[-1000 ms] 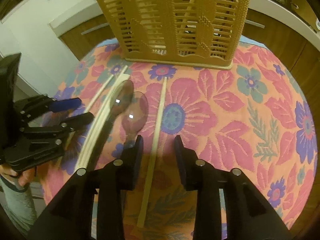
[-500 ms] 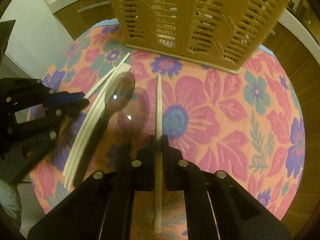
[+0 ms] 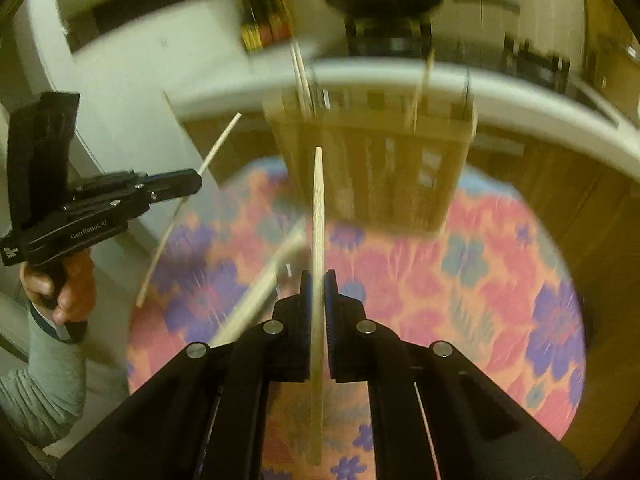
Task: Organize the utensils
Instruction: 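Grasp a wooden chopstick with the left tool while the right tool grasps another chopstick, then lift both chopsticks over the tan basket and open both tools to drop them, then lower both tools to the cloth and grasp a clear spoon with the right tool, then grasp a wooden chopstick with the left tool while the right tool holds its spoon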
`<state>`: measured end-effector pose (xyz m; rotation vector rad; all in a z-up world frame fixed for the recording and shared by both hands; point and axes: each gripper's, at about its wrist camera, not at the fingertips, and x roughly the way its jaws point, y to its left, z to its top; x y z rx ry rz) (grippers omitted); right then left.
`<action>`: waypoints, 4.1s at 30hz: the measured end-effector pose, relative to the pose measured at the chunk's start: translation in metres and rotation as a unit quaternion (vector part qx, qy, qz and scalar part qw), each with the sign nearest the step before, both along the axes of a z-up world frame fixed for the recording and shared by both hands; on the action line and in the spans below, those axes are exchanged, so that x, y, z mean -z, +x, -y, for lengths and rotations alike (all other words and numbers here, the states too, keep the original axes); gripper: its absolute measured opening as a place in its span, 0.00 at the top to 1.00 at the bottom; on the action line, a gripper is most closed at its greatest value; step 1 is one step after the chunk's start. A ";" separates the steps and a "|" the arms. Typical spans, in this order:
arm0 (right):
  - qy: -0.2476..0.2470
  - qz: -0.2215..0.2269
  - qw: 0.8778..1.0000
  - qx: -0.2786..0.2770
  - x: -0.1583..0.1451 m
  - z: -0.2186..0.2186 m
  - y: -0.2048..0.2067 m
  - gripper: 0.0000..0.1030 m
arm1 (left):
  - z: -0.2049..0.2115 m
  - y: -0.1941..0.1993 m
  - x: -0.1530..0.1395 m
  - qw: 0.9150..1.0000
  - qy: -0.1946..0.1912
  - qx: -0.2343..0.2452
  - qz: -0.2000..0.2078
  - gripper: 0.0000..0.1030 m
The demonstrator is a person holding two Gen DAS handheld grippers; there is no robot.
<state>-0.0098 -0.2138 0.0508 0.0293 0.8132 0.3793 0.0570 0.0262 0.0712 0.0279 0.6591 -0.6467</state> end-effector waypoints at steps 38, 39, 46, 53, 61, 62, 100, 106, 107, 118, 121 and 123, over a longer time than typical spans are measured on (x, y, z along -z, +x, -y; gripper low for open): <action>0.059 0.259 0.957 0.115 -0.041 0.006 0.127 0.89 | 0.036 0.127 -0.021 0.965 -0.168 -0.097 0.176 0.91; 0.064 0.255 0.958 0.114 -0.040 0.009 0.121 0.84 | 0.034 0.125 -0.020 0.967 -0.167 -0.092 0.170 0.88; 0.087 0.224 0.965 0.106 -0.035 0.019 0.074 0.52 | 0.008 0.095 -0.020 0.973 -0.165 -0.069 0.148 0.47; 0.071 0.201 0.973 0.093 -0.022 0.008 0.018 0.50 | -0.022 0.047 -0.016 0.979 -0.163 -0.052 0.114 0.45; 0.028 0.090 0.993 0.073 0.036 -0.021 -0.010 0.50 | -0.013 0.005 0.033 0.996 -0.050 -0.056 0.042 0.46; 0.023 0.065 0.995 0.071 0.048 -0.026 -0.011 0.51 | -0.009 0.003 0.043 0.998 -0.029 -0.058 0.028 0.47; -0.056 -0.074 0.991 0.094 0.123 -0.033 -0.017 0.91 | 0.038 0.001 0.129 0.976 0.173 0.012 -0.130 0.95; -0.053 -0.081 0.990 0.102 0.123 -0.018 -0.020 0.91 | 0.040 0.004 0.130 0.975 0.173 0.006 -0.139 0.90; -0.051 -0.083 0.990 0.101 0.123 -0.017 -0.021 0.91 | 0.041 0.006 0.131 0.974 0.174 0.004 -0.142 0.88; -0.045 -0.101 0.990 0.087 0.119 -0.007 -0.028 0.91 | 0.034 -0.006 0.130 0.973 0.186 -0.006 -0.140 0.96; -0.039 -0.110 0.989 0.094 0.119 0.006 -0.033 0.91 | 0.019 -0.014 0.130 0.972 0.183 -0.014 -0.145 0.96; -0.042 -0.116 0.988 0.096 0.121 0.014 -0.035 0.90 | 0.012 -0.018 0.129 0.972 0.179 -0.015 -0.152 0.96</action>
